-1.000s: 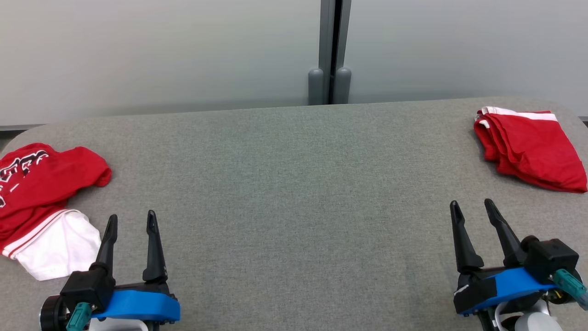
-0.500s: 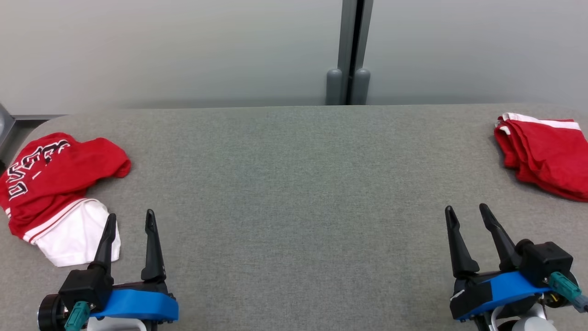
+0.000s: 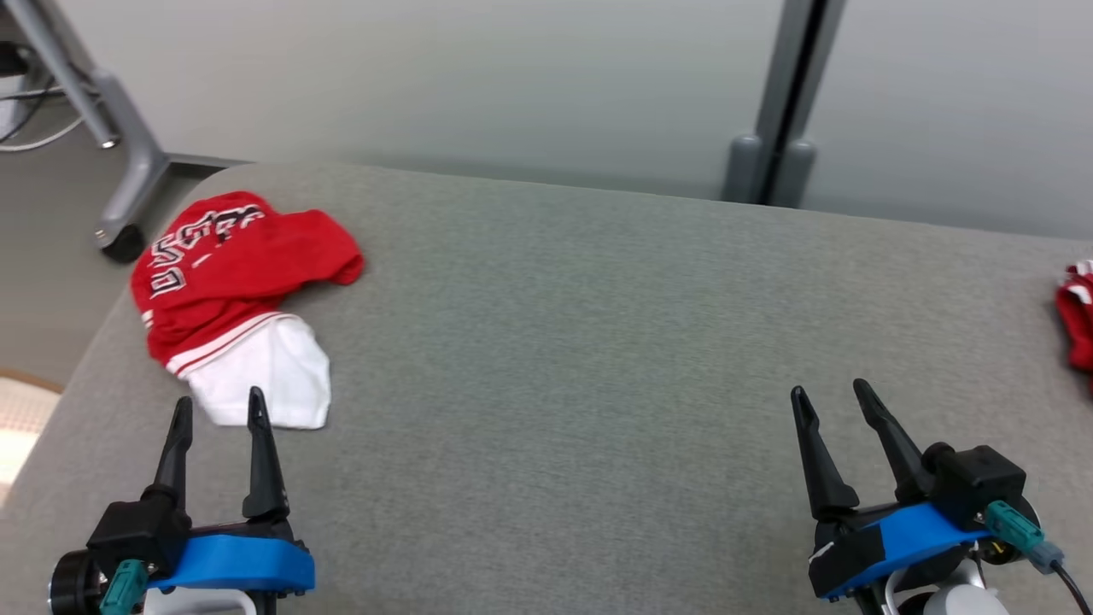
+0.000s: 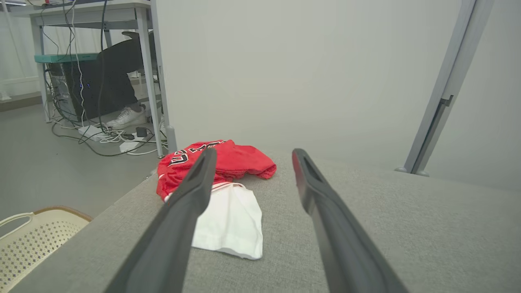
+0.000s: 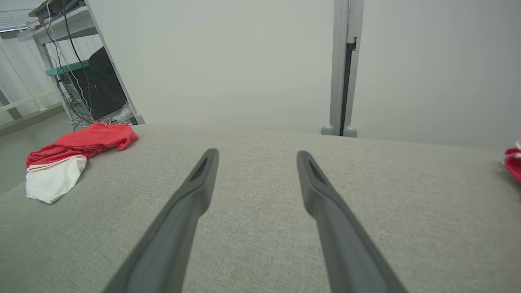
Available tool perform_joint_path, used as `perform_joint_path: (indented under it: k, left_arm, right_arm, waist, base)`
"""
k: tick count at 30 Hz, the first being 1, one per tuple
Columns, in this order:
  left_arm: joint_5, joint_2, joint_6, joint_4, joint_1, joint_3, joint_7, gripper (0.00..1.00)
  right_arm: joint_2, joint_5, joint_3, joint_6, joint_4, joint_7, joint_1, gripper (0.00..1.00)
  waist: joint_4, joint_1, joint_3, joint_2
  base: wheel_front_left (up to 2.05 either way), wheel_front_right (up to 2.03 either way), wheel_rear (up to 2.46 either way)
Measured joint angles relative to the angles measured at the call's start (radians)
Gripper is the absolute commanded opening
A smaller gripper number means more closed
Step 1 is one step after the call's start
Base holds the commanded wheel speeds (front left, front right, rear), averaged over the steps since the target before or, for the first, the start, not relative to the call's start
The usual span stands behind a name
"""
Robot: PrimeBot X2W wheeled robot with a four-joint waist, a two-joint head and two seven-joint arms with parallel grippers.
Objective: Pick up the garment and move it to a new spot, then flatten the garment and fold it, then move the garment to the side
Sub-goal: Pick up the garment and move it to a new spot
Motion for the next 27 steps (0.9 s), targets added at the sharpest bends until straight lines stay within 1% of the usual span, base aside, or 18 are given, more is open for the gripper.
perform_joint_path:
  k: [9,16,21,27]
  left_arm:
    - [-0.016,0.009,0.016,-0.007,0.006,0.023,0.000,1.00]
    - [-0.025,0.016,0.023,-0.010,0.023,0.041,0.000,1.00]
    - [-0.032,0.016,0.027,-0.012,0.026,0.044,0.000,1.00]
    - [-0.041,0.013,0.031,-0.010,0.024,0.048,0.000,1.00]
  right_arm:
    - [0.000,0.000,0.016,0.000,0.015,0.002,-0.002,1.00]
    - [0.001,0.000,0.022,0.000,0.019,0.003,-0.002,1.00]
    - [0.001,0.000,0.028,0.000,0.020,0.007,-0.002,1.00]
    - [0.001,-0.007,0.029,0.000,0.012,0.012,-0.003,1.00]
  waist:
    - [0.132,0.0000,0.002,0.0000]
    - [0.207,0.0000,0.014,-0.0001]
    - [0.227,0.0000,0.022,0.0000]
    - [0.208,0.0000,0.038,0.0000]
  base:
    - [0.00,0.00,0.00]
    - [0.00,0.00,0.00]
    - [0.00,0.00,0.00]
    - [0.00,0.00,0.00]
